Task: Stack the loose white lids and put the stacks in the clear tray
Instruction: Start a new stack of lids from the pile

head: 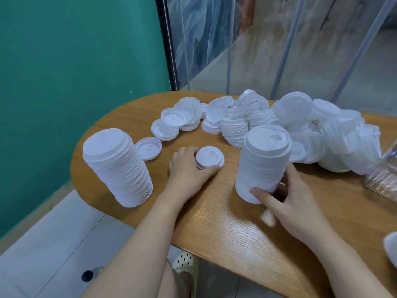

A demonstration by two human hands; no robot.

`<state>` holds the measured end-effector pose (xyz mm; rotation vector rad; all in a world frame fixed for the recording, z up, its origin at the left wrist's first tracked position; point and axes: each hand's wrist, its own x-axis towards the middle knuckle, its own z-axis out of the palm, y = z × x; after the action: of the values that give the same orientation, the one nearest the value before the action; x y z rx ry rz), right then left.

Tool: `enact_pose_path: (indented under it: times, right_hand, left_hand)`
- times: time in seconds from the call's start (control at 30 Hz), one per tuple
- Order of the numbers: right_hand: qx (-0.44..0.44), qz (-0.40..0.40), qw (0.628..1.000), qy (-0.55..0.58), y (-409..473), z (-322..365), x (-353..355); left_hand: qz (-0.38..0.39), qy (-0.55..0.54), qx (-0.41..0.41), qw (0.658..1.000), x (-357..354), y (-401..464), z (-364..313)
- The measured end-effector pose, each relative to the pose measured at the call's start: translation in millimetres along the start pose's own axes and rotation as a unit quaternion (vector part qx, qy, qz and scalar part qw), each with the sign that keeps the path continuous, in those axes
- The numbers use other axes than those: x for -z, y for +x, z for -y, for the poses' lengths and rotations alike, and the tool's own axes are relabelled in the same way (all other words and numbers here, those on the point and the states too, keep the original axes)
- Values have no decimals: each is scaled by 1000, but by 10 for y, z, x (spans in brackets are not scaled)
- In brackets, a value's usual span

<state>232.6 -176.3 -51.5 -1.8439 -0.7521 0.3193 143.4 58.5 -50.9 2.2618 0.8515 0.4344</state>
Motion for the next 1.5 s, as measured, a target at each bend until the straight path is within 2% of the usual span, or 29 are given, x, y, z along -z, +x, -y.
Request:
enact_pose_path:
  times: [0.1, 0.2, 0.3, 0.4, 0.57, 0.97, 1.13, 1.27, 1.4, 1.5]
  right_hand:
    - [6, 3, 1000, 4, -2, -1, -2]
    - [11, 7, 1000, 5, -8, 1, -4]
    - [14, 9, 1000, 13, -13, 1, -5]
    - [15, 6, 1000, 17, -10, 3, -13]
    - [30, 7, 999, 31, -2, -5, -10]
    - [27, 9, 999, 33, -5, -7, -8]
    - [24, 7, 999, 35, -7, -1, -4]
    - [15, 6, 1000, 19, -36, -1, 27]
    - [9, 3, 1000, 11, -40, 7, 62]
    - [8, 7, 1000, 4, -34, 0, 73]
  left_hand:
    - [-53, -151, -10, 987, 93, -59, -173]
    - [-100, -242, -80, 962, 263, -151, -471]
    - [-80, -288, -168, 939, 402, -257, -772]
    - [-35, -251, -213, 944, 412, -329, -959]
    - [8, -194, -209, 958, 249, -333, -978]
    - [15, -139, -224, 964, 120, -281, -942]
    - [30, -158, -219, 962, 122, -245, -911]
    - [2, -214, -174, 961, 154, -57, -783]
    - [-51, -126, -112, 984, 119, 430, -544]
    - [-69, -73, -109, 989, -13, 769, -447]
